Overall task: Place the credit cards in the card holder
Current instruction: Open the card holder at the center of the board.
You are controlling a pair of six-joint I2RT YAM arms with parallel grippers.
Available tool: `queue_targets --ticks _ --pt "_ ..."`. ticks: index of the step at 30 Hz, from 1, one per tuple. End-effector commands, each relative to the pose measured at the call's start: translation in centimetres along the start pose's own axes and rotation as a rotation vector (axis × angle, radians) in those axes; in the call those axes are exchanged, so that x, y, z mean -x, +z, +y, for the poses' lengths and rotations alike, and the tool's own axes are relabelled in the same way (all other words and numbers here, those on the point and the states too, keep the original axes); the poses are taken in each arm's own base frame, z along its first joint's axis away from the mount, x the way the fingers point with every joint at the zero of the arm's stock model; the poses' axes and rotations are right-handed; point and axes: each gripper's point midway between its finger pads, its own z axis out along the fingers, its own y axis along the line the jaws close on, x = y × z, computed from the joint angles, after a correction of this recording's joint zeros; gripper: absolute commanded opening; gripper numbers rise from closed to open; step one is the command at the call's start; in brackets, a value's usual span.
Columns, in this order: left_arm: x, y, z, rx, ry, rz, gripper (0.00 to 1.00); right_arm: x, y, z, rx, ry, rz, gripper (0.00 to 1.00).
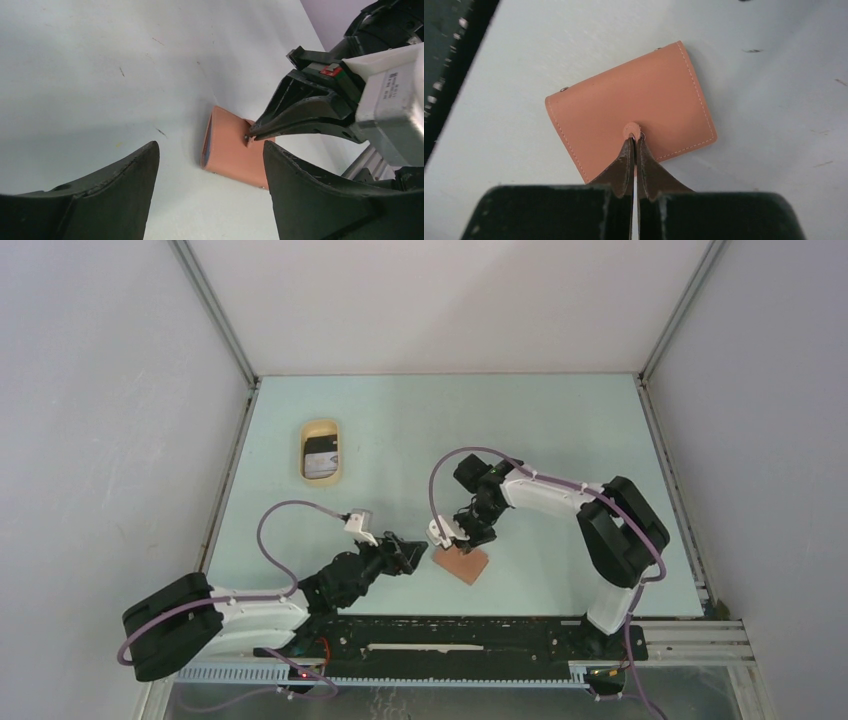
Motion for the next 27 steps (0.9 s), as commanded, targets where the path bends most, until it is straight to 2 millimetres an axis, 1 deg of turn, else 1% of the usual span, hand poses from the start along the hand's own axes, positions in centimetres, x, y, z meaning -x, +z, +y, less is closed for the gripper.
queue_targets --ticks 1,6,10,13,15,18,22,26,27 --pt "1.3 0.7 -2.6 -0.076 -0.058 -0.033 0.80 2.2 -1.2 1.6 -0.014 0.085 -0.107 0.00" --pt "1.0 1.0 -3.1 -0.095 -0.069 -0.017 0.78 3.4 -2.7 1.8 -0.081 0.227 -0.248 0.00" --pt "1.0 1.1 -3.6 -0.108 -0.071 -0.010 0.78 3.6 -3.2 1.9 -0.157 0.257 -0.284 0.00" --pt "1.0 1.1 -3.8 -0.117 -0.081 -0.005 0.77 3.5 -3.9 1.4 -0.214 0.284 -0.275 0.00" --pt "1.0 1.1 -4.0 -0.121 -0.092 -0.003 0.77 3.8 -4.6 1.1 -0.232 0.312 -0.302 0.00" --pt "1.0 1.1 -4.2 -0.127 -0.107 0.000 0.77 4.7 -6.0 1.2 -0.238 0.343 -0.386 0.00" --pt "0.9 1.3 -4.8 -0.143 -0.122 0.017 0.80 5.3 -7.2 1.1 -0.246 0.369 -0.448 0.00" --pt "0.9 1.6 -5.8 -0.168 -0.169 0.033 0.88 5.7 -7.0 1.1 -0.236 0.390 -0.463 0.00" --pt "0.9 1.6 -5.9 -0.169 -0.187 0.037 0.89 5.7 -7.0 1.1 -0.235 0.394 -0.461 0.00"
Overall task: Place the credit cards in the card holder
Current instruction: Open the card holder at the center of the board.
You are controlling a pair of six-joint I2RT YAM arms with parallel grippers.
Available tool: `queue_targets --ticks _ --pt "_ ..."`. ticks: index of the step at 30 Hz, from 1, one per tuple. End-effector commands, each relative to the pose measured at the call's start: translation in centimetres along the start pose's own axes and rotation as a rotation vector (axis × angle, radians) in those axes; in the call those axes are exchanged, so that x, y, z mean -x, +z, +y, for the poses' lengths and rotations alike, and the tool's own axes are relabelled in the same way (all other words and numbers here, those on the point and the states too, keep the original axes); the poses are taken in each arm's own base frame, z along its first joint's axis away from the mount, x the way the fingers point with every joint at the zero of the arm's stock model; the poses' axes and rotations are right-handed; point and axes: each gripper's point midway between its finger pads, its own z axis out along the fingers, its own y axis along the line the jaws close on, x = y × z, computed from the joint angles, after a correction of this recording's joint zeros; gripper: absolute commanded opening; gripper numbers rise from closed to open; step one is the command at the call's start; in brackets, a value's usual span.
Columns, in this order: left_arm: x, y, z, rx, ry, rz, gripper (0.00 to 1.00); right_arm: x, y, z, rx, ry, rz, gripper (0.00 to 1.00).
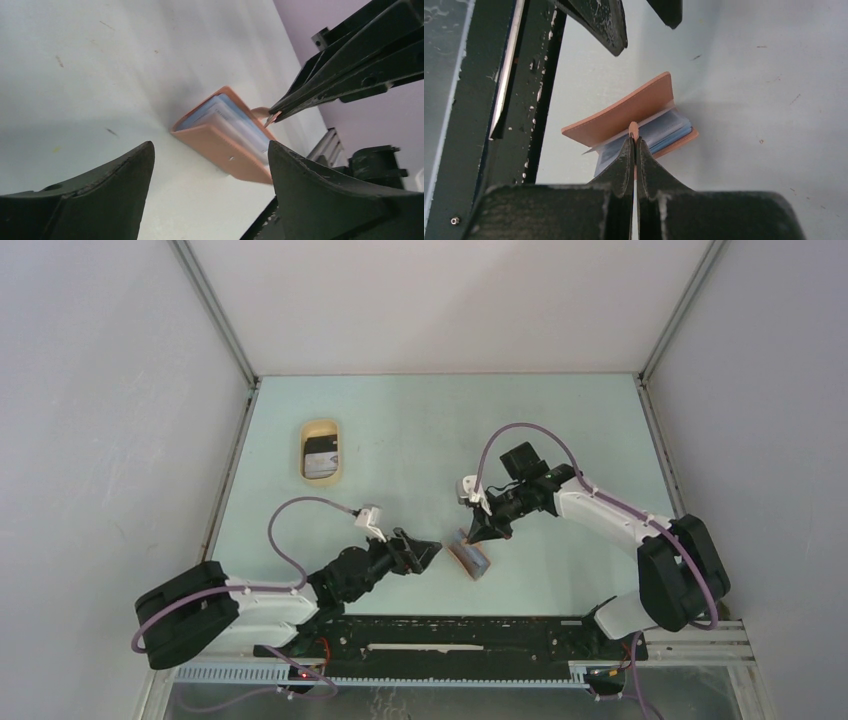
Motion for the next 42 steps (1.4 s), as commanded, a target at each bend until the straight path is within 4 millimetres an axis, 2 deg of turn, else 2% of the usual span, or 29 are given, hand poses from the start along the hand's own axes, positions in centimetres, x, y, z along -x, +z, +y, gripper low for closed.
queue_targets --ticks 1,6,13,18,21,25,27,31,39,42 --pt "2.0 1.1 -3.3 -0.084 -0.106 -0.042 0.89 1.9 0.1 0.4 0.018 0.005 -0.062 0.00" --pt "1.3 1.4 -2.1 -0.036 -0.140 -0.028 0.87 1.4 0.2 -0.3 -0.015 0.036 -0.042 0.00" --pt "0.5 1.9 -0.4 0.064 -0.077 0.014 0.69 0.7 -0.7 -0.8 -0.026 0.073 -0.050 0.00" --pt "1.0 1.4 0.0 0.112 0.011 0.035 0.59 0.2 -1.0 -0.6 -0.015 0.078 -0.047 0.00" --pt "1.7 1.0 -1.0 0.083 0.039 0.038 0.56 -0.1 -1.3 -0.4 -0.008 0.070 -0.035 0.00" --pt "2.4 0.8 -4.7 -0.068 0.022 0.043 0.55 0.1 -1.3 0.0 0.008 0.077 -0.045 0.00" --pt "2.4 1.0 -6.3 -0.139 -0.011 0.051 0.50 0.1 -1.2 0.0 0.015 0.081 -0.045 0.00" --pt "1.8 2.3 -8.1 -0.198 -0.039 0.089 0.38 0.2 -1.2 0.0 0.014 0.091 -0.040 0.00" --pt "-0.5 5.8 -8.9 -0.195 -0.058 0.176 0.27 0.0 -1.1 -0.2 0.009 0.098 -0.034 0.00" --pt "-2.7 7.1 -8.0 -0.167 -0.064 0.249 0.23 0.0 -1.2 -0.2 0.007 0.102 -0.031 0.00"
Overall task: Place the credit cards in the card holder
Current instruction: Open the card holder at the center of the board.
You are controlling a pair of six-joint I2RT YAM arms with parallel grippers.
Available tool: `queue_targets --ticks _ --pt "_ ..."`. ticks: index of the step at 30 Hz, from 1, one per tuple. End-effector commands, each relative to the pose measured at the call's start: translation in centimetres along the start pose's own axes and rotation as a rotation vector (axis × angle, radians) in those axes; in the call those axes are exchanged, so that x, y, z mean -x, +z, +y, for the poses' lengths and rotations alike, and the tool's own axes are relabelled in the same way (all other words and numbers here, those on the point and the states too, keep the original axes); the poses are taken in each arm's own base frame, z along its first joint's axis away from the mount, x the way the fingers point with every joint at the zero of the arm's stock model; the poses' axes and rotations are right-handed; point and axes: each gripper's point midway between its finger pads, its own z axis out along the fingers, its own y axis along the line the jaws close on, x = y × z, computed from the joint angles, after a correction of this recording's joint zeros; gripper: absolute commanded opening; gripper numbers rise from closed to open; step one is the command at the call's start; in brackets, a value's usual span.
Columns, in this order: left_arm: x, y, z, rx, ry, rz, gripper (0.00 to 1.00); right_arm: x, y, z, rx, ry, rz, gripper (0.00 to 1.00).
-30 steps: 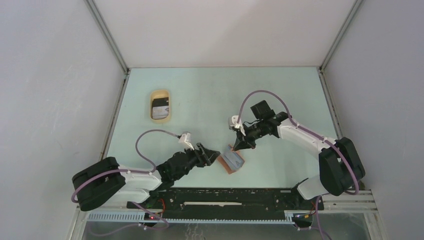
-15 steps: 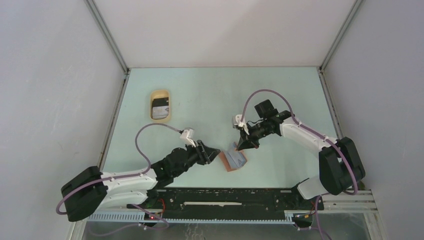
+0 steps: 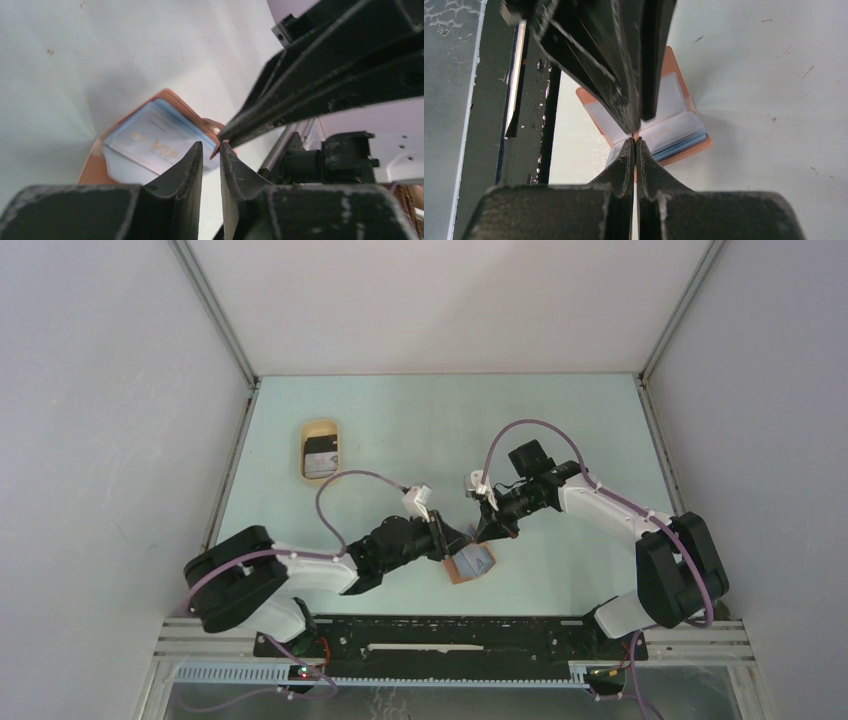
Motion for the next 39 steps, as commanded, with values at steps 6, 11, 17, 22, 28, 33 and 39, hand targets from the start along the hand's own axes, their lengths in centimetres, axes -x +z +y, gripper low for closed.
queue_targets --ticks 6,11,17,22,28,33,39 --pt "-3.9 2.7 3.4 0.110 -0.082 0.124 0.19 0.1 -1.0 -1.0 -0.031 -0.008 0.031 0.03" --pt "-4.5 2.6 5.3 0.185 -0.069 0.135 0.18 -1.4 -1.8 -1.2 -0.059 -0.026 0.101 0.08" --pt "-4.7 2.1 6.6 0.243 -0.027 0.150 0.19 -4.8 -2.6 -2.1 -0.119 -0.044 0.241 0.10" --pt "-4.7 1.6 8.1 0.283 -0.012 0.161 0.20 -8.0 -3.8 -2.6 -0.196 -0.090 0.361 0.21" --pt "-4.5 1.7 8.5 0.278 0.003 0.173 0.20 -11.1 -4.5 -2.3 -0.244 -0.054 0.451 0.35" --pt "-4.0 1.9 7.7 0.242 0.035 0.175 0.20 -8.1 -6.8 -2.2 -0.321 -0.057 0.317 0.47" --pt "-3.4 1.9 6.4 0.192 0.076 0.176 0.20 1.2 -10.0 0.7 -0.358 -0.210 0.080 0.61"
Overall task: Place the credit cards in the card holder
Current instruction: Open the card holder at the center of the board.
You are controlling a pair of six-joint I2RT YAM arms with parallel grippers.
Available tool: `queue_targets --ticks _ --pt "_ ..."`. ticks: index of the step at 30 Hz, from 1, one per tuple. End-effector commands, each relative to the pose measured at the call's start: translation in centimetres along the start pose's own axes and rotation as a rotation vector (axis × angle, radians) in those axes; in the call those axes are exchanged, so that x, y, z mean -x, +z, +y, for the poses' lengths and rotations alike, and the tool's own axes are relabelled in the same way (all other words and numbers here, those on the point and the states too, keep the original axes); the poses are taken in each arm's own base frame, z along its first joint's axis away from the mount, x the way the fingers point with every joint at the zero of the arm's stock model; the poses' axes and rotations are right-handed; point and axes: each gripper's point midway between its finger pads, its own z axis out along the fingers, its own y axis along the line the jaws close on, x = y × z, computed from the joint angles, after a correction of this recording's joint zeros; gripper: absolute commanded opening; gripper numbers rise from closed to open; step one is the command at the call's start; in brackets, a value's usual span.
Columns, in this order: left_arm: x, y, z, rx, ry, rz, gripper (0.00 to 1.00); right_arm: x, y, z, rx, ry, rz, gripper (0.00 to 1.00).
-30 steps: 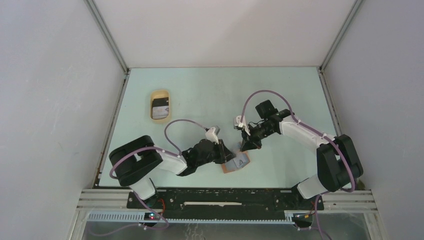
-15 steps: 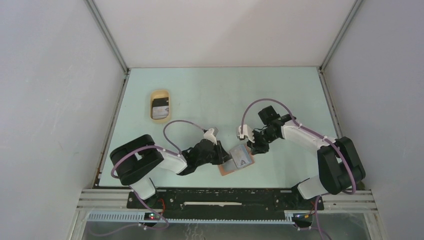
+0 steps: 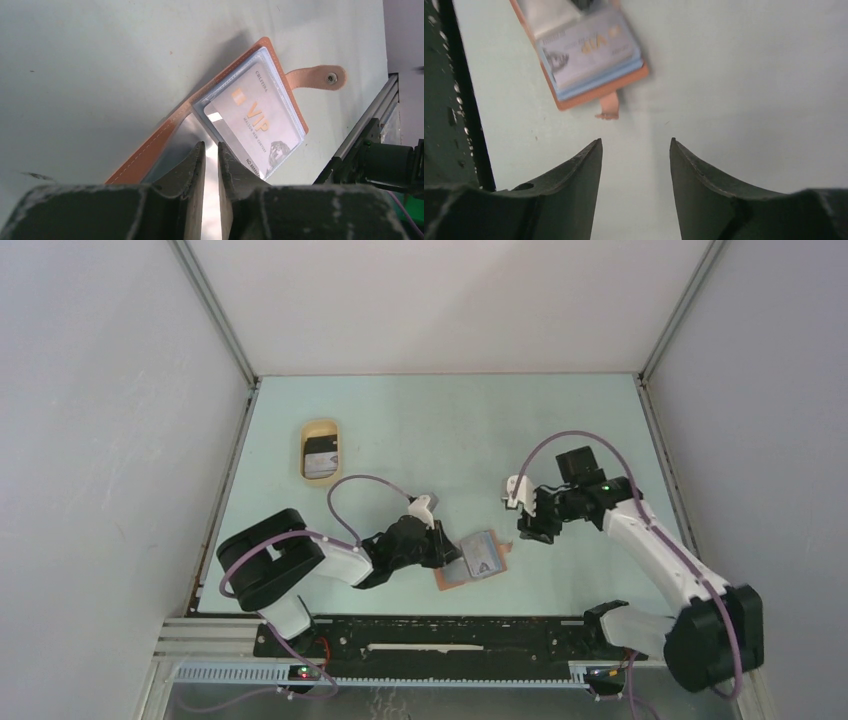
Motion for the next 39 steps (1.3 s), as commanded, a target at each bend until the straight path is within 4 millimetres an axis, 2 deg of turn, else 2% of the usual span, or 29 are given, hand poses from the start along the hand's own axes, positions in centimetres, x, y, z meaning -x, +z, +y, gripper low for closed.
queue_targets --ticks 1,2,5,7,10,12,14,18,23,28,39 --pt "1.5 -0.4 -1.2 -0.032 0.075 -0.021 0.20 8.4 -5.2 1.2 -0.010 -0.119 -0.270 0.65" --pt "1.7 -0.5 -1.4 -0.036 0.081 -0.027 0.20 10.0 -6.1 2.0 0.004 -0.144 -0.327 0.69" --pt "2.0 -0.8 -1.8 -0.050 0.097 -0.036 0.21 13.7 -7.5 4.8 0.122 -0.118 -0.497 0.97" --pt "2.1 -0.8 -2.0 -0.058 0.102 -0.037 0.21 14.9 -6.9 6.9 0.272 -0.051 -0.552 0.98" --pt "2.0 -0.8 -2.2 -0.072 0.105 -0.036 0.21 13.5 -3.9 8.2 0.371 -0.032 -0.445 0.93" --pt "2.0 -0.8 -2.3 -0.081 0.109 -0.036 0.21 12.4 -2.4 7.6 0.363 0.019 -0.377 0.88" --pt "1.9 -0.7 -2.3 -0.086 0.112 -0.037 0.20 11.5 -1.7 7.1 0.359 0.076 -0.353 0.84" --pt "1.9 -0.9 -2.1 -0.089 0.109 -0.051 0.20 10.0 -0.6 4.6 0.265 0.190 -0.281 0.77" --pt "1.8 -1.0 -1.9 -0.084 0.112 -0.055 0.19 9.1 1.1 2.7 0.204 0.333 -0.214 0.71" --pt "1.6 -1.0 -1.8 -0.085 0.108 -0.056 0.19 8.7 2.1 2.0 0.227 0.509 -0.199 0.65" --pt "1.6 -1.0 -1.7 -0.078 0.109 -0.060 0.18 7.6 3.5 0.8 0.262 0.777 -0.170 0.59"
